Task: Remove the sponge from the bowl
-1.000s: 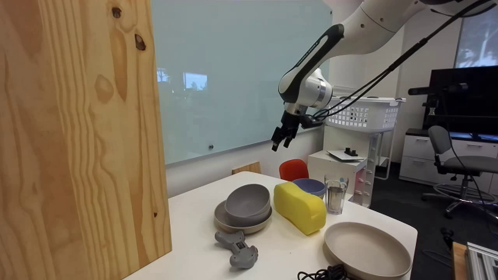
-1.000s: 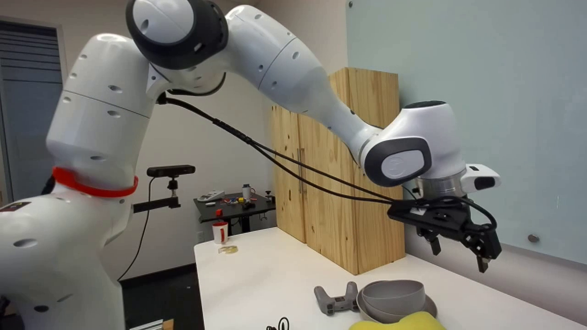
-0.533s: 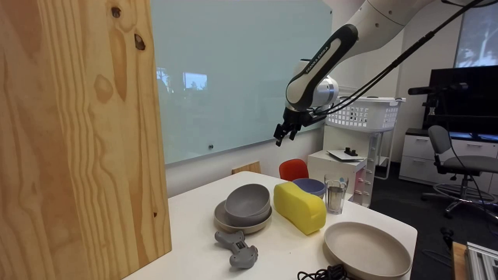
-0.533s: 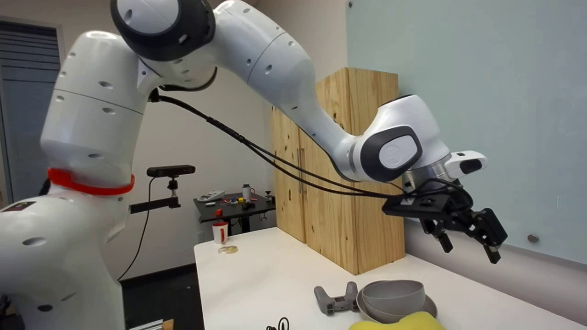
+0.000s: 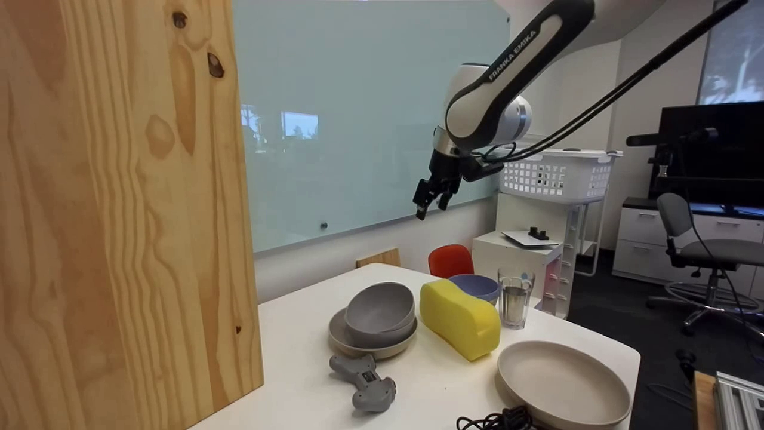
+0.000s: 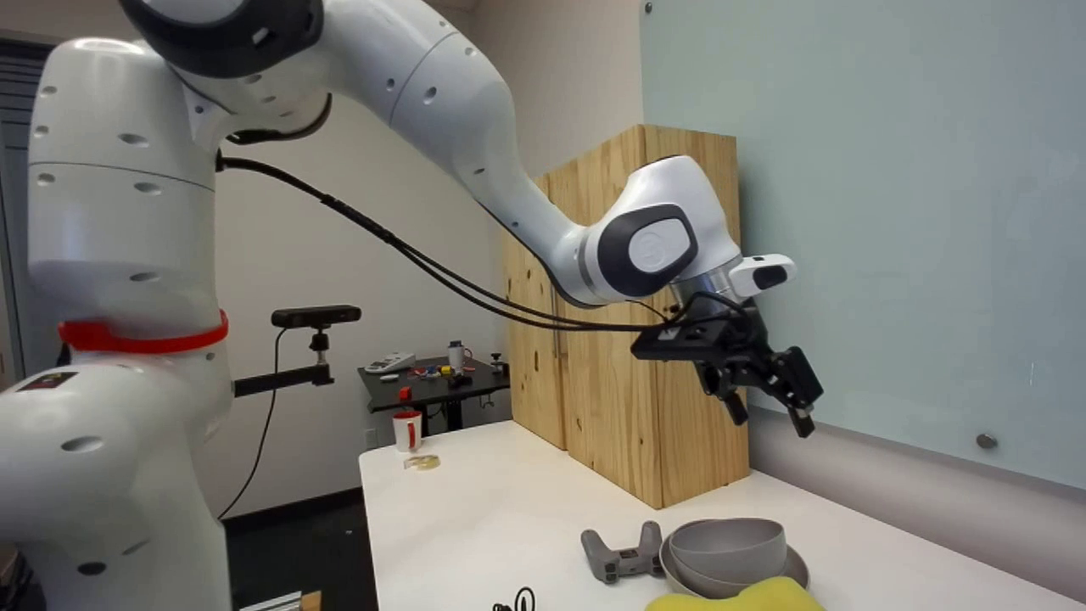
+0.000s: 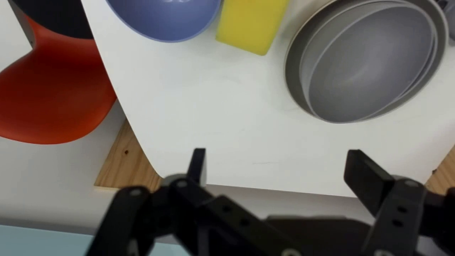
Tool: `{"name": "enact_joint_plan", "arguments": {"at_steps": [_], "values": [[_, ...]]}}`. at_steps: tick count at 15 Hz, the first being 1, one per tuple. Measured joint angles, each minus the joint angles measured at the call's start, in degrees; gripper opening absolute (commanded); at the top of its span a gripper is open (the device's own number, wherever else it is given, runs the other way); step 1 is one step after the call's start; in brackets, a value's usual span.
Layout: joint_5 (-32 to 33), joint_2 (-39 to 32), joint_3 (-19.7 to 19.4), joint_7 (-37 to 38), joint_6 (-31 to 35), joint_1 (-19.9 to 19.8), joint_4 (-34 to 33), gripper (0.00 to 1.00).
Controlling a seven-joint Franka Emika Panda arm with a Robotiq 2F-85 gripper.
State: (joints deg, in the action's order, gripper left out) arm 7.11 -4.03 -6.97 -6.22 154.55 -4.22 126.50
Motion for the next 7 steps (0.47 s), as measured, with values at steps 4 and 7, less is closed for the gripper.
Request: {"name": "enact_joint_plan", "arguments": {"at_steps": [4, 7], "values": [[-0.1, 5.9, 1.7, 0.8, -2.4, 0.5, 3.8, 1.0], [-0.1, 5.4, 1.5, 0.8, -2.2, 0.4, 3.5, 1.0]]}}
